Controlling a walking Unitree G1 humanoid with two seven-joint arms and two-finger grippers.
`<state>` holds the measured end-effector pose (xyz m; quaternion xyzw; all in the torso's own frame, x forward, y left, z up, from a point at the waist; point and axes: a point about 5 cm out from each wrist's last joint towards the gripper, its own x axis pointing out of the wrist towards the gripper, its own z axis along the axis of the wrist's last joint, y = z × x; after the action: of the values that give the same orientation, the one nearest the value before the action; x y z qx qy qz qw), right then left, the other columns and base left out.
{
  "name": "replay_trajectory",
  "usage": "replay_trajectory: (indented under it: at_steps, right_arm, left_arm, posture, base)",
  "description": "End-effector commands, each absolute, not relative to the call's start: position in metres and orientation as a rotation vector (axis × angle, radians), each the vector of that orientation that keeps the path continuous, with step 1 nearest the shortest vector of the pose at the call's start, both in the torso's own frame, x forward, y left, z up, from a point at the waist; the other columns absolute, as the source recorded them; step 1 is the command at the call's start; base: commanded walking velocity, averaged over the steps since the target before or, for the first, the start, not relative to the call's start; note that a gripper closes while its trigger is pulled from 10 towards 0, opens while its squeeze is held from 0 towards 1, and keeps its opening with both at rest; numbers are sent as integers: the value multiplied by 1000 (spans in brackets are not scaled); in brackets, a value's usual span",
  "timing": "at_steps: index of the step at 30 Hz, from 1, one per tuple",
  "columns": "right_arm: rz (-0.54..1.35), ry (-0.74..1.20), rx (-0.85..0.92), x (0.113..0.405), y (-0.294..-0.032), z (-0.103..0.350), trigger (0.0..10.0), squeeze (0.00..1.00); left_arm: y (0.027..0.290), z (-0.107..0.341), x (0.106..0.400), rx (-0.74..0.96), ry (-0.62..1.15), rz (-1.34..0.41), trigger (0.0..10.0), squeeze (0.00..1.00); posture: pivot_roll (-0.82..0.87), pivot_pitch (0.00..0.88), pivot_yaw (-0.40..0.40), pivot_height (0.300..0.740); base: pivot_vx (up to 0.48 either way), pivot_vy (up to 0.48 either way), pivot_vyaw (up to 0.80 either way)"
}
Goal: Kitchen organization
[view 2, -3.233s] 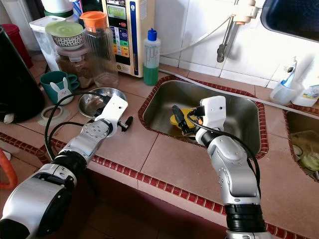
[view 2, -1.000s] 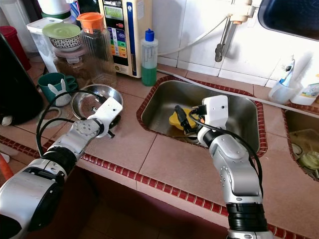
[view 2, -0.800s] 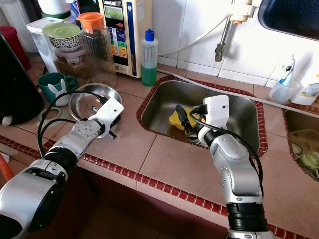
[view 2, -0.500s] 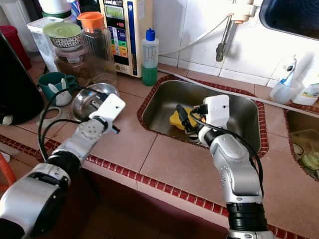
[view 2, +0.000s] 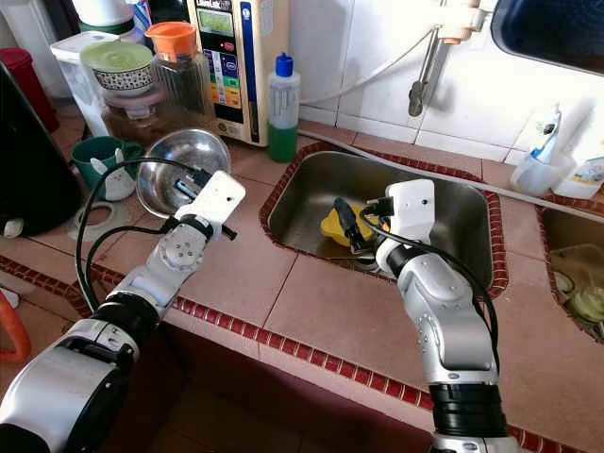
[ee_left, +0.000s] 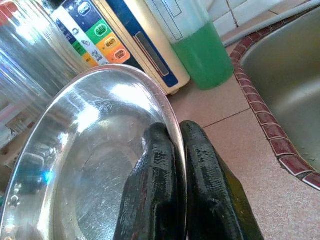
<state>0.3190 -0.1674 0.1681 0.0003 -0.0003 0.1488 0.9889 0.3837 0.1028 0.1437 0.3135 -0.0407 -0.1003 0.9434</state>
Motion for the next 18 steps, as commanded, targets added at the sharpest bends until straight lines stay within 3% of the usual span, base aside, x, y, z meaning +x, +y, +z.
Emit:
replay_trajectory:
  at_steps: [1,2,3,5,6,11,18]
  right_arm:
    - [288,-23,0,321,-171,174,10000,0]
    - [288,-23,-1,321,-171,174,10000,0]
    - [289,-25,0,322,-171,175,10000,0]
    - [289,-26,1,322,-171,176,10000,0]
    - [290,-29,5,323,-170,177,10000,0]
    - [291,-66,103,332,-171,191,10000,0]
    - [274,-137,197,339,-180,210,10000,0]
  left_arm:
    - [99,147,383,641,-118,-204,0,0]
    - [98,148,382,658,-131,-206,0,0]
    - [96,150,382,674,-157,-205,6392,0]
    - [95,151,381,684,-174,-204,6392,0]
    - [92,152,381,707,-197,-211,10000,0]
    - [71,155,368,825,-357,-300,10000,0]
    - [56,148,355,880,-445,-389,10000,0]
  posture:
    - [42,0,10,740]
    - [41,0,10,740]
    - [41,0,10,740]
    - [40,0,10,740]
    - [40,0,9,740]
    - [47,0,2,740]
    - [45,0,-1,740]
  base:
    - [0,0,0]
    - [0,0,0]
    - [0,0,0]
    - [0,0,0]
    - [0,0,0]
    - [0,0,0]
    - [0,0,0]
